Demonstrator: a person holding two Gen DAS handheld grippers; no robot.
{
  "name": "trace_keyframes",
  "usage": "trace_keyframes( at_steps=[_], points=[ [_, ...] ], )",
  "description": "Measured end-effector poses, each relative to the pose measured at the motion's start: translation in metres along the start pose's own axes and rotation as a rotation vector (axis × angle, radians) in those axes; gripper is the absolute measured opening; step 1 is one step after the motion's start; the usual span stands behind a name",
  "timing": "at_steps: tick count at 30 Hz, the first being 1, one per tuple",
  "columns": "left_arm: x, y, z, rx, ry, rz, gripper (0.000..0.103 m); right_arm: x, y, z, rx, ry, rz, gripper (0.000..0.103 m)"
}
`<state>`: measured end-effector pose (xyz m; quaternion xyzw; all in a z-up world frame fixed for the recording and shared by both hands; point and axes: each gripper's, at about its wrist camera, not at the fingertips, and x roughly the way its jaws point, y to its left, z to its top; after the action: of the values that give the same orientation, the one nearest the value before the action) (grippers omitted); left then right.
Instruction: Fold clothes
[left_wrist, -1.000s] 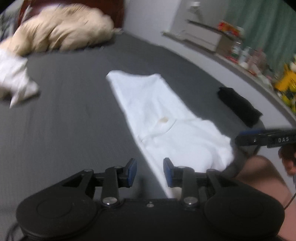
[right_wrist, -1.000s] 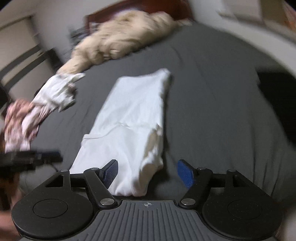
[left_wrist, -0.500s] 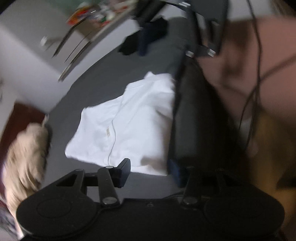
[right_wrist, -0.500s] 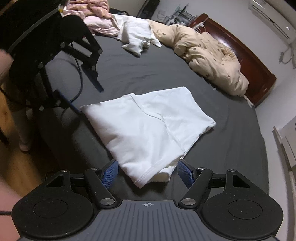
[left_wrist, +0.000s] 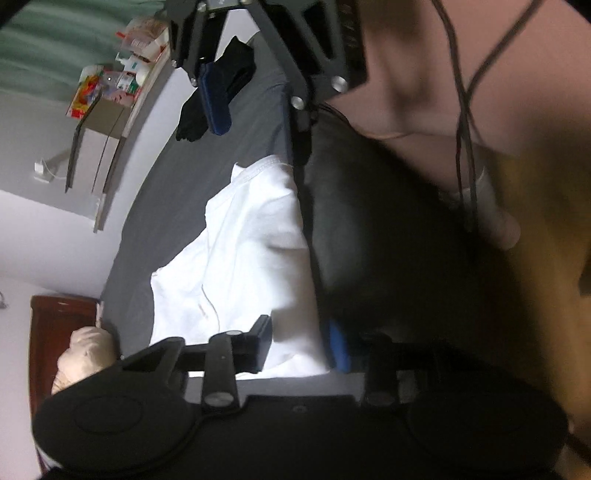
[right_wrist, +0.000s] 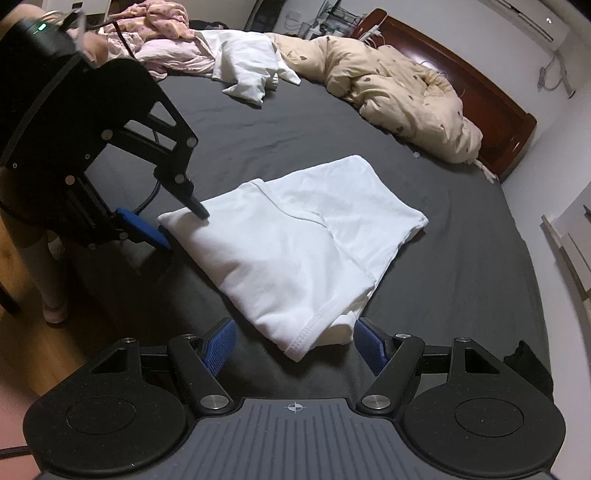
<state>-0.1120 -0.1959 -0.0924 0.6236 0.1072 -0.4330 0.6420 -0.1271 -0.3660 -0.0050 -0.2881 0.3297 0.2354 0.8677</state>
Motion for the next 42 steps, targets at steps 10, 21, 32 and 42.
trace_keyframes(
  at_steps=[10, 21, 32, 42],
  points=[
    [0.002, 0.002, 0.004, 0.048, 0.021, 0.011, 0.005, 0.004, 0.012, 0.003, -0.024, -0.022, -0.022, 0.072],
    [-0.013, 0.078, -0.009, -0.366, -0.037, -0.044, 0.004, 0.04, 0.056, 0.01, -0.313, -0.091, -0.185, 0.071],
    [-0.018, 0.088, -0.021, -0.458, -0.049, -0.071, 0.004, 0.096, 0.07, 0.008, -0.569, -0.061, -0.412, 0.071],
    [-0.02, 0.064, -0.012, -0.408, -0.066, -0.047, 0.027, 0.087, 0.033, 0.01, -0.596, -0.081, -0.282, 0.016]
  ],
)
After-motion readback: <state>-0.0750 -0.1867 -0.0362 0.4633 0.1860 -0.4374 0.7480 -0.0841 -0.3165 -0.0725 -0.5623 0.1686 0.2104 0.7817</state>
